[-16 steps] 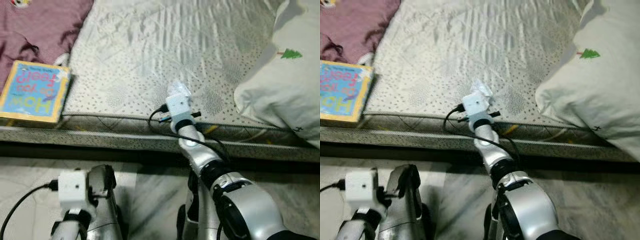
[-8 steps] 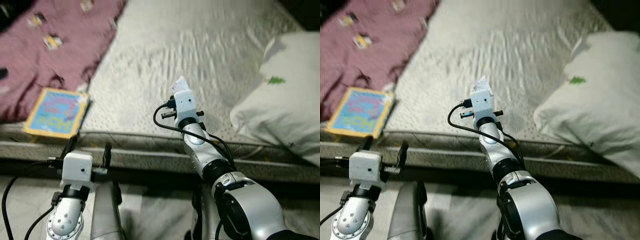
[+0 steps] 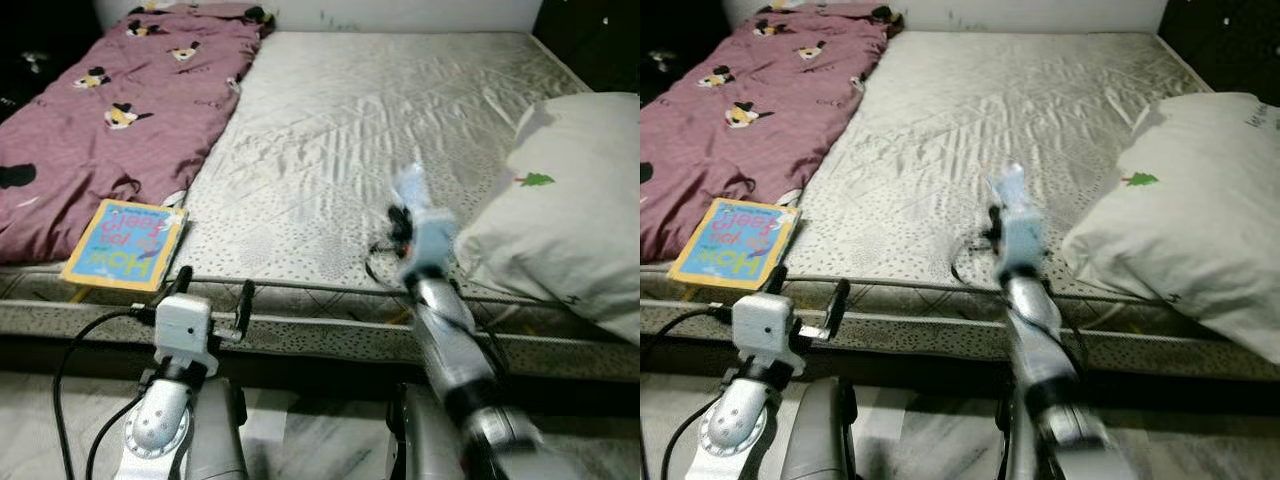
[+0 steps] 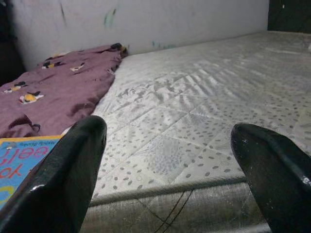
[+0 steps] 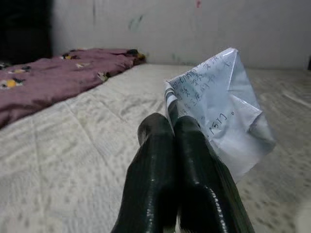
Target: Clean up the room
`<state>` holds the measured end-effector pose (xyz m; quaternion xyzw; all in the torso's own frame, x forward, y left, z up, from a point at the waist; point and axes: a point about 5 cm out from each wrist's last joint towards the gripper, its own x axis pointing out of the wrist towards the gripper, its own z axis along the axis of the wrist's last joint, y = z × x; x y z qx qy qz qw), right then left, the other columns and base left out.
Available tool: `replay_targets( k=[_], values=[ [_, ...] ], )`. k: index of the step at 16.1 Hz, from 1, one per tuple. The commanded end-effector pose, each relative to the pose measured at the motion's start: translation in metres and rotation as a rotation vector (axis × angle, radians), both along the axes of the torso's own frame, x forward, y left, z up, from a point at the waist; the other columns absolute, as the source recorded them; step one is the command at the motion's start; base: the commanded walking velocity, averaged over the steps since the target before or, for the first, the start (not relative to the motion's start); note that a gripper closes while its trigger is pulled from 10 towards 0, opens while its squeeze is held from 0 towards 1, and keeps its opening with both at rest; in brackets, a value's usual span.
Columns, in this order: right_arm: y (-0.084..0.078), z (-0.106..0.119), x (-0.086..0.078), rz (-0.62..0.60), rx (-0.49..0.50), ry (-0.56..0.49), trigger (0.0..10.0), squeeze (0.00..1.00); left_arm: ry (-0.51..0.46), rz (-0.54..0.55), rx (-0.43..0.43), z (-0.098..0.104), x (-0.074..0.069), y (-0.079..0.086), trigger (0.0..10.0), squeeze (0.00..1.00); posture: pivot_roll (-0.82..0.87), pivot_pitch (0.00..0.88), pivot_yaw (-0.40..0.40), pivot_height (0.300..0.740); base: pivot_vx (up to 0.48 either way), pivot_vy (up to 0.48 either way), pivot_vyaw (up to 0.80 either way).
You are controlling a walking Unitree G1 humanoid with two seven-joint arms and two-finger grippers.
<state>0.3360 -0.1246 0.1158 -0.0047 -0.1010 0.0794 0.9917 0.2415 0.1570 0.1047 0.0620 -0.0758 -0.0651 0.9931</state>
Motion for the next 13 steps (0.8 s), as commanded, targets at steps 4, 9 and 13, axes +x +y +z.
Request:
replay_targets(
  k=[4,9,13],
  values=[
    [-0.009,0.003,-0.020,-0.006,0.031,0.025,10.0,0.00,0.000,0.046,-0.013,0.000,0.009,0.008,10.0,0.00,0.08,0.000,0.030,0.506,0.000,0.000,0.00],
    [-0.007,0.033,-0.028,-0.005,0.091,-0.043,10.0,0.00,0.012,0.014,-0.036,-0.005,0.007,0.001,10.0,0.00,0.06,0.000,0.045,0.532,0.000,0.000,-0.16],
    [-0.002,0.042,-0.035,0.030,0.082,-0.025,10.0,0.00,0.016,0.000,-0.038,-0.007,0.010,-0.002,10.0,0.00,0.06,0.000,0.033,0.570,0.000,0.000,-0.41]
  ],
)
